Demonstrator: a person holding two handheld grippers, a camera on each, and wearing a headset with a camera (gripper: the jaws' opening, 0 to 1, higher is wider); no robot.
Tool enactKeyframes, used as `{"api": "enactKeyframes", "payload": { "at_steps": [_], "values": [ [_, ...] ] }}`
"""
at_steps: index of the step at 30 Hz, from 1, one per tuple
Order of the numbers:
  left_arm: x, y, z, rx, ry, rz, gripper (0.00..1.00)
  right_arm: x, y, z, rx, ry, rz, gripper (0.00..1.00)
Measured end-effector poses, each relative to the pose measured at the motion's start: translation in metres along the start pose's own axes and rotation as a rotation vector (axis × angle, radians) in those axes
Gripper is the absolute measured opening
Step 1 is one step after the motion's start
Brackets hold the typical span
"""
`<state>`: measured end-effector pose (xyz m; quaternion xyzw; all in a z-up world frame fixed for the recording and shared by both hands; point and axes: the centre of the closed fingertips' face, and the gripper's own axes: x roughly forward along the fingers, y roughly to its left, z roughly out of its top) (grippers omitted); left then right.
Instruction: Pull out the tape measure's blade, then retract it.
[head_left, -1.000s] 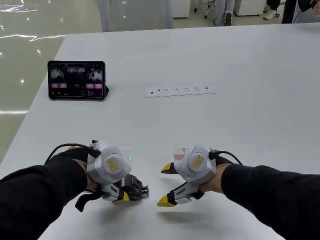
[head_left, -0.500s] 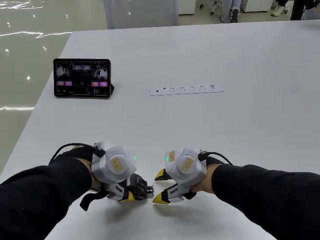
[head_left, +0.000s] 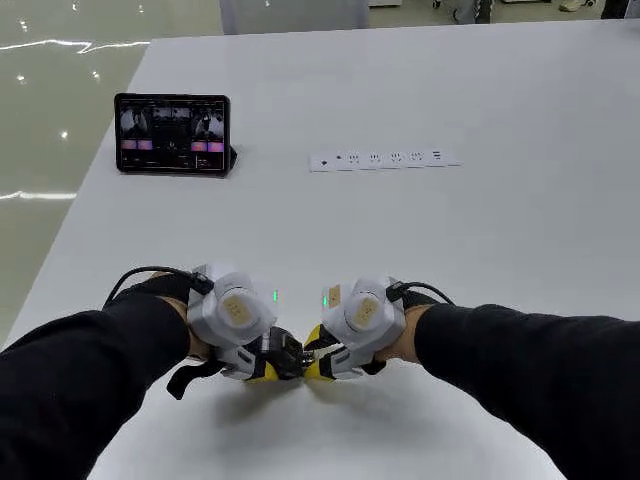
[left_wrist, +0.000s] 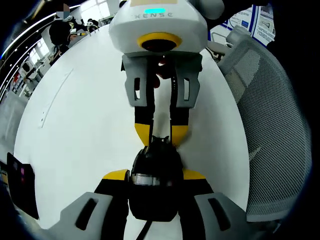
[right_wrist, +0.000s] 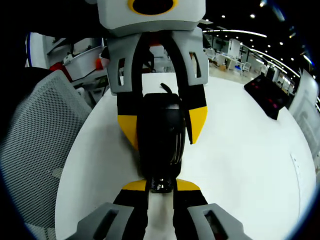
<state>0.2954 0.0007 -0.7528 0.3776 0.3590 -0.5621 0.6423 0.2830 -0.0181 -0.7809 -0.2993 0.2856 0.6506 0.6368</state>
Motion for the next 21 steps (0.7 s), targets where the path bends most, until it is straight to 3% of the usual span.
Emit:
{"api": "enactKeyframes", "payload": {
  "at_steps": [8,21],
  "values": [
    [0.0006,0.0003,-0.0001,-0.001,0.010,0.000,0.33,-0.0015,-0.0003,0.0005,0.011,0.045,0.010,0.15],
    [0.0012,0.0004,-0.0023,0.005,0.056,-0.007,0.33,-0.0049,-0.0010,-0.0008,-0.008,0.027,0.005,0.09]
  ]
}}
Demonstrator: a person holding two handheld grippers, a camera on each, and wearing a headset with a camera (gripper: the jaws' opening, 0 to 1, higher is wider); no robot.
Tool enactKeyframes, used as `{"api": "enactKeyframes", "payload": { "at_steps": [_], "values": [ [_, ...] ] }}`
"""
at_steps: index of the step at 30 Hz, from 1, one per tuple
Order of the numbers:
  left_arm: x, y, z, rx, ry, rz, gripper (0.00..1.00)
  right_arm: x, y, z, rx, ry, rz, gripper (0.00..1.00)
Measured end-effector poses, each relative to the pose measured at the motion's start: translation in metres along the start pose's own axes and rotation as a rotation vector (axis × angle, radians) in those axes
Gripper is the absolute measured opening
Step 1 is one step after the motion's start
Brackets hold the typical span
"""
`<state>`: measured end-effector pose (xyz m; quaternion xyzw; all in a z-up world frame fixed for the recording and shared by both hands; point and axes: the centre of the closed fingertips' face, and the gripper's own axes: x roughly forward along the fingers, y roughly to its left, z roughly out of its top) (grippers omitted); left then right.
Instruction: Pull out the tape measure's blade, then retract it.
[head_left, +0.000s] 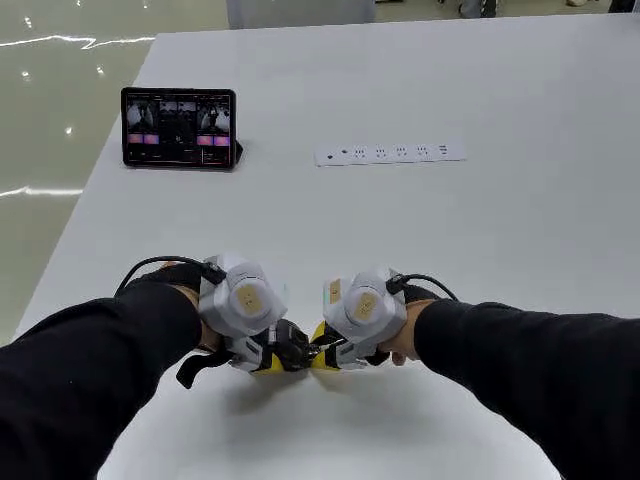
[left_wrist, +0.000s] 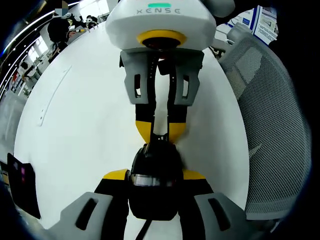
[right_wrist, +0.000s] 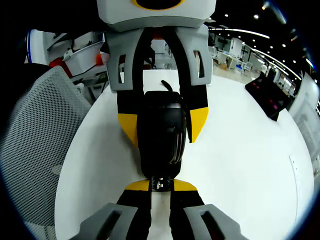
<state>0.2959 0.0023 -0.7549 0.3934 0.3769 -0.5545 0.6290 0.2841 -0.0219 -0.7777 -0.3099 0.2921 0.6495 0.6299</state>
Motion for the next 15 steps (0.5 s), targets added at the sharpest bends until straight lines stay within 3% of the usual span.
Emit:
{"api": "enactKeyframes", "payload": {
  "at_steps": [4,15],
  "values": [
    [0.0006,-0.0002,-0.0010,0.016,0.019,-0.004,0.33,0.0001,-0.0003,-0.0010,0.033,0.003,0.003,0.09],
    [0.0001,-0.0004,-0.0015,0.017,0.015,0.003,0.33,-0.0020,-0.0003,-0.0058,0.044,0.014,-0.003,0.09]
  ]
}}
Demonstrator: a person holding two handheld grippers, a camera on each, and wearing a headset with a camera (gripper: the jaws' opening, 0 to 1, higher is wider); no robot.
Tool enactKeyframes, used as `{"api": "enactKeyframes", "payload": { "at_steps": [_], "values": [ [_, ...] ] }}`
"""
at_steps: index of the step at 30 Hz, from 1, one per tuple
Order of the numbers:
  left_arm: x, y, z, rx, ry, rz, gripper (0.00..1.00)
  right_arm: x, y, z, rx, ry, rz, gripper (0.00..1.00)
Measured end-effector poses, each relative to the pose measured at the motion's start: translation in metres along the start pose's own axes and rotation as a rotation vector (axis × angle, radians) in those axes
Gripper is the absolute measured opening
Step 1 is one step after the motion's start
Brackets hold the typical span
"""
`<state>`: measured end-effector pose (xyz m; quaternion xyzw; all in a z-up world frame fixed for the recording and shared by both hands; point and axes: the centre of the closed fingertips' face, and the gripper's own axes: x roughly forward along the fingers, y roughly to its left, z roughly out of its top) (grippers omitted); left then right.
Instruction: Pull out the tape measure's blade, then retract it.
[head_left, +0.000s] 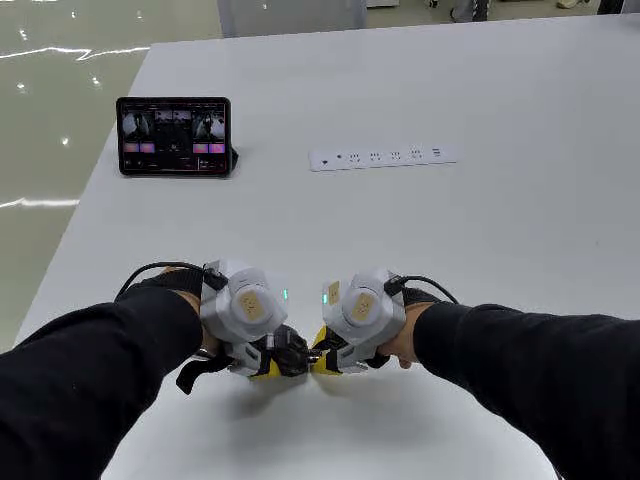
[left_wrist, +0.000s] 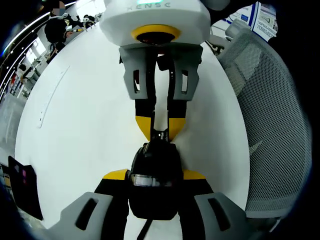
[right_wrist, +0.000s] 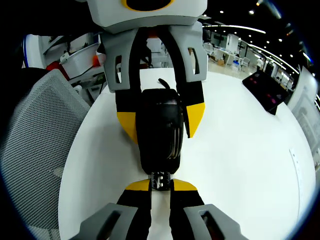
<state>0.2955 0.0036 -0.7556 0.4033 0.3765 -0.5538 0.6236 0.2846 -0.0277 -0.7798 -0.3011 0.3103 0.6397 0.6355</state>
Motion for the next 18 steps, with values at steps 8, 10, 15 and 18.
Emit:
{"api": "enactKeyframes", "payload": {
  "at_steps": [8,10,15,18],
  "values": [
    [0.000,0.000,0.001,-0.003,-0.007,0.004,0.33,-0.005,0.001,-0.006,0.017,0.006,0.003,0.09],
    [0.000,0.000,0.001,-0.003,-0.007,0.004,0.33,-0.006,0.001,-0.007,0.011,0.009,0.003,0.10],
    [0.000,0.000,0.001,-0.006,-0.012,0.007,0.33,-0.007,0.000,-0.010,0.012,0.016,0.001,0.10],
    [0.000,0.000,0.001,-0.005,-0.012,0.007,0.33,-0.008,0.000,-0.012,0.016,0.019,-0.001,0.10]
  ]
}}
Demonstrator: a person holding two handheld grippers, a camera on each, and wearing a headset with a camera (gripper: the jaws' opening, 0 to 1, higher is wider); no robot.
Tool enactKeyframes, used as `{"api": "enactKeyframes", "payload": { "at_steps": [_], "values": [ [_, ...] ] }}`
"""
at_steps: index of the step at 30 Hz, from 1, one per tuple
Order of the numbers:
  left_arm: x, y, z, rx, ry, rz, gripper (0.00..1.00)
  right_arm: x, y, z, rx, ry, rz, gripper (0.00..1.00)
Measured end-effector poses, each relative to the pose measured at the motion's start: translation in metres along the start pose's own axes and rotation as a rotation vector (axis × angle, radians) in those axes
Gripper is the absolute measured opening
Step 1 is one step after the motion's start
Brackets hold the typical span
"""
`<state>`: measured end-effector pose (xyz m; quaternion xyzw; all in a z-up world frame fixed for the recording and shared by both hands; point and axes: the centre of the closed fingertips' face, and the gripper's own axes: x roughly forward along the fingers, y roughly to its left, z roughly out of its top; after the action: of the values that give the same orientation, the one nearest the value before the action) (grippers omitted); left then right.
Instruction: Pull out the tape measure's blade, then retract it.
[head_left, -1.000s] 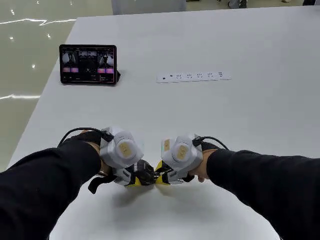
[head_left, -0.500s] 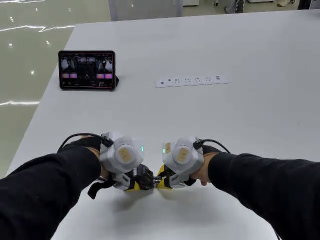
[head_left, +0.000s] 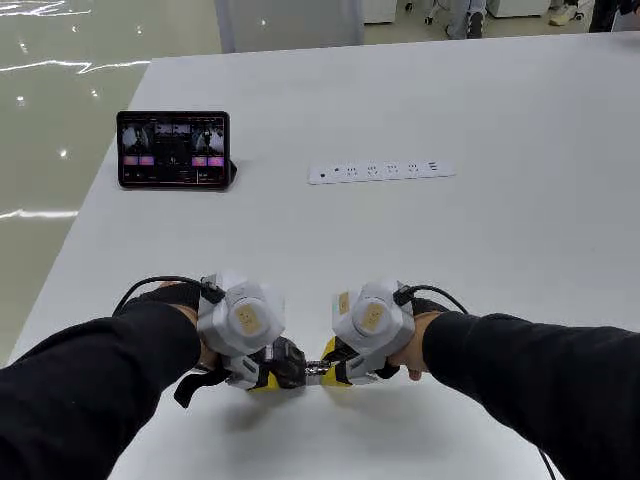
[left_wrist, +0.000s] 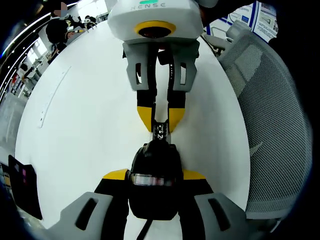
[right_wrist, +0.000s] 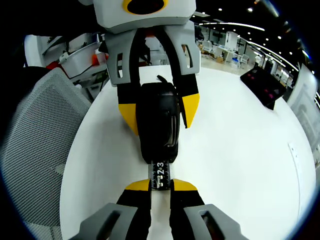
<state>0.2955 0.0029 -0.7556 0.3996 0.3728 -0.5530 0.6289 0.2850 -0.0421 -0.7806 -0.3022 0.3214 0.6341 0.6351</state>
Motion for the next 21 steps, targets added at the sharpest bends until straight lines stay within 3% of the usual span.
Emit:
{"api": "enactKeyframes", "payload": {
  "at_steps": [21],
  "values": [
    [0.000,0.001,0.000,-0.010,-0.007,0.007,0.33,-0.010,-0.003,-0.012,0.028,0.017,-0.004,0.09]
  ]
}}
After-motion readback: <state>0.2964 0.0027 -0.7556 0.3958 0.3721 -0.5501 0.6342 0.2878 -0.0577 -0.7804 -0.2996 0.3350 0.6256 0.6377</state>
